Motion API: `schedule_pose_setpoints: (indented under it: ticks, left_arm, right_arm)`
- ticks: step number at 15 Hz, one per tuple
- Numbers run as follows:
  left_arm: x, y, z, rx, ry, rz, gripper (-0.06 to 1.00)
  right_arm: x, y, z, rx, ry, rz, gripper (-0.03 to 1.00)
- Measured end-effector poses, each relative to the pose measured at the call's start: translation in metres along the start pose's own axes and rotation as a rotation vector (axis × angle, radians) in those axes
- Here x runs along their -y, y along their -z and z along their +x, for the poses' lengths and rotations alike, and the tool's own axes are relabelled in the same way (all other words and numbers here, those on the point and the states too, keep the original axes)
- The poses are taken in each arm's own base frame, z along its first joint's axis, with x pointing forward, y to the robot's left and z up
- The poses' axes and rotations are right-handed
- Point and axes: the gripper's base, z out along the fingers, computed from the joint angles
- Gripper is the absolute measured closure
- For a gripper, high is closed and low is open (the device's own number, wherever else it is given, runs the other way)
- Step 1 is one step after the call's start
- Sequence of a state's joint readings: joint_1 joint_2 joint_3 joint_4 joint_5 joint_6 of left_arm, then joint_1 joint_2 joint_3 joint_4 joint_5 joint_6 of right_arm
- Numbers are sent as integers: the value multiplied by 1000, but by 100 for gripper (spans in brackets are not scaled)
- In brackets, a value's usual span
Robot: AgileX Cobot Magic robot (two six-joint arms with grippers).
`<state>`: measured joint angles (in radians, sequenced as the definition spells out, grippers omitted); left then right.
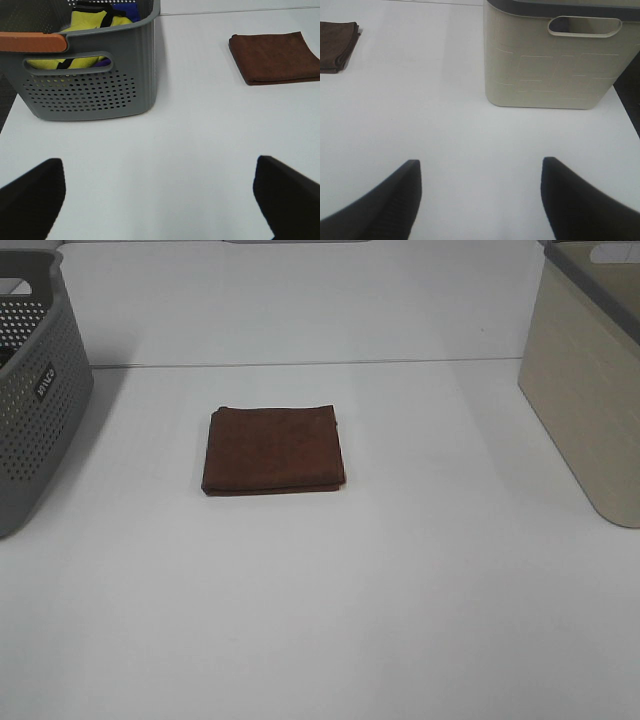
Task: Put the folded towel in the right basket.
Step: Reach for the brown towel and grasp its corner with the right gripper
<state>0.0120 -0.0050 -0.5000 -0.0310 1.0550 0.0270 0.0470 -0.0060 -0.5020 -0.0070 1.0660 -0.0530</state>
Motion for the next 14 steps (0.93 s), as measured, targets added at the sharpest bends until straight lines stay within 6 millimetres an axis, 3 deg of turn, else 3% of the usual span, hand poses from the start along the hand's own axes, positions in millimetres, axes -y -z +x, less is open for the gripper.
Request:
schedule_pose_setpoints:
  ticks: [14]
  left_arm:
    - [0,0,0,0,0,0,-2]
  right_arm:
    - [0,0,0,0,0,0,32]
